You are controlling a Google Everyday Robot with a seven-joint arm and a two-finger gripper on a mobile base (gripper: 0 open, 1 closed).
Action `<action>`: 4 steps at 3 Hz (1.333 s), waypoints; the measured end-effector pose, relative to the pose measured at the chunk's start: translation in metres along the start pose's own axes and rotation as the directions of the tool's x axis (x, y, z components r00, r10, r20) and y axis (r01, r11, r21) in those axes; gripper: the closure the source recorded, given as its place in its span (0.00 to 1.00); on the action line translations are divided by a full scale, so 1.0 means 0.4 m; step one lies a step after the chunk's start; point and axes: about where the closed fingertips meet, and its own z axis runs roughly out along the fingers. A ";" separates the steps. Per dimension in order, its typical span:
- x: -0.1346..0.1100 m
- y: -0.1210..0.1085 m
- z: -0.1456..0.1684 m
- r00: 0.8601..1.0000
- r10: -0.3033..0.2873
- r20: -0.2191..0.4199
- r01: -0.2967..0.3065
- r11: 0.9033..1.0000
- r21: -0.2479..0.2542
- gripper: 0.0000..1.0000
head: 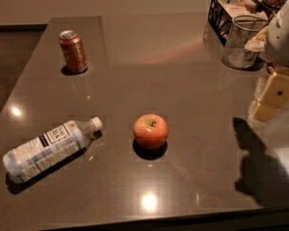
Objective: Move apple near blue plastic bottle
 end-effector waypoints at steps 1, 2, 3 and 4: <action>0.000 0.000 0.000 1.000 0.000 0.000 0.000 1.000 0.000 0.00; -0.023 0.001 0.007 1.000 -0.010 0.024 0.010 1.000 -0.027 0.00; -0.089 0.023 0.043 0.995 -0.050 0.086 0.057 0.995 -0.084 0.00; -0.174 0.063 0.088 0.985 -0.075 0.153 0.095 0.987 -0.130 0.00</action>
Offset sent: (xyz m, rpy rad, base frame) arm 0.0054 0.0232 -0.0077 0.0710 0.0772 0.0591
